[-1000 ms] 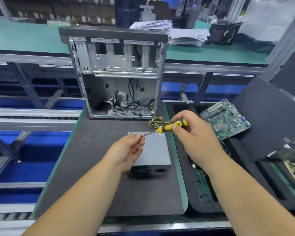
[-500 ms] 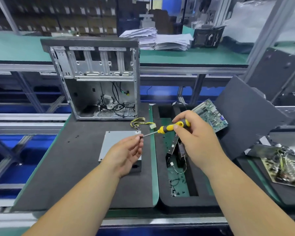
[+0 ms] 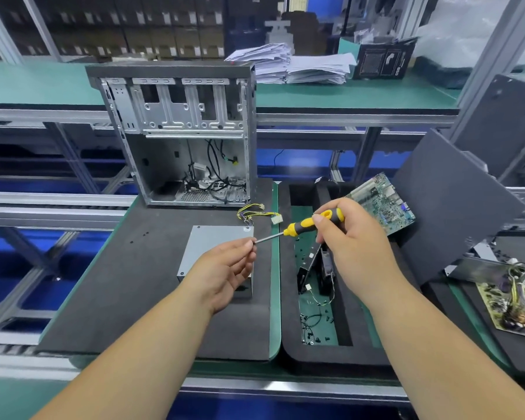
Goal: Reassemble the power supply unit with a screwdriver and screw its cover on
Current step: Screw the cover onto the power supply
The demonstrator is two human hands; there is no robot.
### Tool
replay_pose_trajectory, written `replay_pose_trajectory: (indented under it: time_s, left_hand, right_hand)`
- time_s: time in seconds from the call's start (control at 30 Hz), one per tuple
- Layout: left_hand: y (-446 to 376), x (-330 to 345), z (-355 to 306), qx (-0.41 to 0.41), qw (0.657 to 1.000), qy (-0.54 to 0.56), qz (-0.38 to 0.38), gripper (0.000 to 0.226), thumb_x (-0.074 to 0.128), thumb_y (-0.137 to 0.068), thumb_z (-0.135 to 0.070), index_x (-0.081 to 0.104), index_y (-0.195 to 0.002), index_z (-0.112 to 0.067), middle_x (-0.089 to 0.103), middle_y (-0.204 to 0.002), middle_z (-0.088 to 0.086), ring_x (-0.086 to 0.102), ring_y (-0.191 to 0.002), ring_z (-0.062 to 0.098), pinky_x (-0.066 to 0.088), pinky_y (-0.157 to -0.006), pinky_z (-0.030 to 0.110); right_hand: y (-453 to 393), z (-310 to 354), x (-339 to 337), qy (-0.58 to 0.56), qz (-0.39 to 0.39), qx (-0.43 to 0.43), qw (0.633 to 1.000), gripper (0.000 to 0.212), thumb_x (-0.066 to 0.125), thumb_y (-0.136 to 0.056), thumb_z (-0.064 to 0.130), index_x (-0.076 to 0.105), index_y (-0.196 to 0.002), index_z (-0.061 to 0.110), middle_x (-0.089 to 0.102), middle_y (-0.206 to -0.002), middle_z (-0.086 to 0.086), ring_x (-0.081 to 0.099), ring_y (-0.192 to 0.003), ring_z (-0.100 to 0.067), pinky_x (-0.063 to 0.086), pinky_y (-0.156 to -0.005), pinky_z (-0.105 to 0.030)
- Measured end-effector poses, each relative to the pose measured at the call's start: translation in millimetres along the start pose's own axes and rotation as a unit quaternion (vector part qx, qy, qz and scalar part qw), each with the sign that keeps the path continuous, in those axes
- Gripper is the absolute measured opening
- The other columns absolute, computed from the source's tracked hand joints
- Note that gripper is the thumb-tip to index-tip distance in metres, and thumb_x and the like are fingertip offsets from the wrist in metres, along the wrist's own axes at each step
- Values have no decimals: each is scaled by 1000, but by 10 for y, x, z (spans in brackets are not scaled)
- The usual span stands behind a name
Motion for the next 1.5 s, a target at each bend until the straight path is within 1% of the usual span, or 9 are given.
replay_pose_trajectory:
  time_s: [0.23,0.4,0.6,0.7,0.8,1.0,1.3,1.4,1.5]
  left_hand:
    - [-57,-224,-38,36,998,-42,6,13,59,-93,-6,71,-96,-6,70,-82,3,67,-72,8,55,-65,18]
    - [-96,-433,-90,68,981,-178,27,33,63,-90,-32,63,-122,-25,70,-117,-3,63,-113,10,46,-96,26]
    - [-194,-641,-74,143,845,-515,16,39,55,-88,-8,61,-113,-38,56,-122,-16,50,-114,-2,37,-84,6]
    - [-237,-658,-20,181,760,-623,34,39,67,-83,-14,63,-115,-34,58,-120,-13,47,-116,8,39,-97,21]
    - [-282,-619,10,213,731,-648,35,37,75,-79,-21,67,-114,-31,62,-115,-10,50,-114,15,40,-100,34]
    - [-372,-557,60,235,722,-648,47,21,76,-81,-29,71,-102,-32,64,-103,-10,51,-103,15,44,-93,34]
    - [-473,-556,72,236,743,-624,47,3,76,-83,-26,73,-83,-25,63,-90,-6,54,-93,15,48,-84,35]
    - [-487,-579,82,241,746,-619,53,4,76,-82,-25,72,-83,-25,62,-89,-5,54,-92,15,47,-83,33]
    - [-510,-603,89,238,755,-608,63,5,76,-82,-21,74,-83,-25,62,-88,-3,55,-89,16,47,-80,31]
  right_hand:
    - [-48,-26,213,-30,12,32,999,11,58,-96,27,60,-86,25,65,-67,6,42,-47,-2,35,-47,-17]
    - [-93,-20,361,19,27,35,999,11,57,-96,32,59,-85,31,63,-69,1,44,-53,-8,37,-51,-27]
    - [-134,49,609,195,115,-12,974,10,54,-97,24,53,-87,26,55,-64,33,51,-56,6,28,-48,-19]
    - [-163,50,722,244,131,-19,961,10,54,-96,27,51,-86,28,56,-67,21,49,-59,2,28,-52,-26]
    - [-190,56,778,269,138,-26,953,10,54,-95,28,50,-87,28,55,-68,13,47,-59,-3,31,-53,-28]
    - [-218,57,838,291,145,-28,945,8,54,-96,25,51,-88,25,53,-65,16,49,-67,15,27,-50,-23]
    - [-333,202,913,341,225,-46,912,5,51,-96,23,52,-98,28,51,-78,12,49,-70,-5,35,-55,-25]
    - [-496,315,959,416,257,-39,871,10,56,-95,32,56,-92,22,48,-74,13,52,-76,-16,34,-54,-26]
    - [-626,353,1101,575,199,-28,793,50,43,-96,58,42,-64,19,44,-64,2,47,-63,-21,25,-47,-27]
Point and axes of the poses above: each hand's wrist, its own y-axis away from the middle knuckle, its own x-axis out of the palm, z = x × y, the point moved 2 cm from there along -y, towards the middle knuckle
